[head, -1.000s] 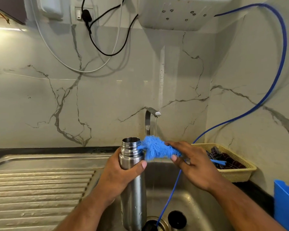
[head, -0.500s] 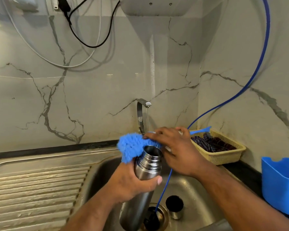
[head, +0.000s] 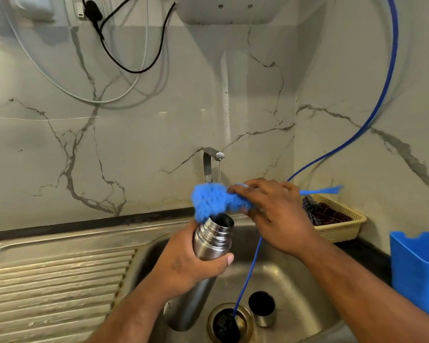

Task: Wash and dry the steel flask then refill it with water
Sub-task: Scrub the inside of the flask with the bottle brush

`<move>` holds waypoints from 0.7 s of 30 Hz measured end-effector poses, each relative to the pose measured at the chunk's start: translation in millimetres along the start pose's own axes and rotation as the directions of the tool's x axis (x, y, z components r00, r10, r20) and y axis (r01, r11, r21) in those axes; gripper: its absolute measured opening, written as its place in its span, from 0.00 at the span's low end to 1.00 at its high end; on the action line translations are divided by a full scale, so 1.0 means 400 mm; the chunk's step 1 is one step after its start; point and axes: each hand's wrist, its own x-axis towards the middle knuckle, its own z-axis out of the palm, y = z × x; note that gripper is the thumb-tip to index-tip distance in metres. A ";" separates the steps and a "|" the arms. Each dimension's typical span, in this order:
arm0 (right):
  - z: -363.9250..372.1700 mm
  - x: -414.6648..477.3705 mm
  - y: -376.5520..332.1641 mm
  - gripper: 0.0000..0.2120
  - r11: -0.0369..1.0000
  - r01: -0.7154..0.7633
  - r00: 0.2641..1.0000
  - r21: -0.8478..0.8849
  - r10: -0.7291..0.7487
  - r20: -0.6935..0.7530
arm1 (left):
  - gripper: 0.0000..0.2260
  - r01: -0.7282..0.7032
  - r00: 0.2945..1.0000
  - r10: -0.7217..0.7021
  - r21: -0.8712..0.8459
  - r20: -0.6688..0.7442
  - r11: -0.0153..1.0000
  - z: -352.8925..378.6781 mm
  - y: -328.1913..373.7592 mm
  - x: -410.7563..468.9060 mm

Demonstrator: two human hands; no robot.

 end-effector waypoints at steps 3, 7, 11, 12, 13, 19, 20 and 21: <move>-0.018 -0.001 -0.005 0.23 0.990 -0.065 0.989 0.122 0.080 -0.127 | 0.20 0.047 0.982 -0.047 -0.001 -0.184 0.999 -0.004 -0.014 0.012; -0.025 -0.014 -0.107 0.22 0.990 0.136 0.991 -0.037 -0.136 -0.008 | 0.18 0.012 0.924 -0.030 -0.049 -0.381 0.999 0.012 -0.026 0.018; -0.001 -0.007 -0.114 0.22 0.991 0.115 0.993 -0.074 -0.112 0.042 | 0.18 0.021 0.854 -0.024 -0.011 -0.520 1.000 0.018 -0.024 0.018; -0.001 -0.005 -0.098 0.21 0.994 0.097 0.994 -0.044 -0.095 0.054 | 0.20 0.037 0.836 -0.032 -0.003 -0.547 0.999 0.011 -0.022 0.019; -0.004 -0.005 -0.077 0.21 0.997 0.080 0.995 -0.021 -0.079 0.064 | 0.23 0.061 0.832 -0.064 -0.024 -0.551 0.998 0.002 -0.024 0.023; 0.005 -0.022 -0.071 0.21 0.996 0.083 0.987 -0.019 -0.080 0.138 | 0.24 0.037 0.867 -0.052 -0.040 -0.495 0.999 -0.007 -0.055 0.014; 0.011 -0.021 -0.091 0.21 0.994 0.112 0.985 -0.016 -0.108 0.136 | 0.20 0.016 0.870 -0.041 -0.054 -0.492 0.998 0.000 -0.061 0.009; 0.015 -0.018 -0.103 0.21 0.991 0.135 0.983 -0.019 -0.132 0.125 | 0.19 0.014 0.875 -0.044 -0.066 -0.483 0.998 0.004 -0.063 0.005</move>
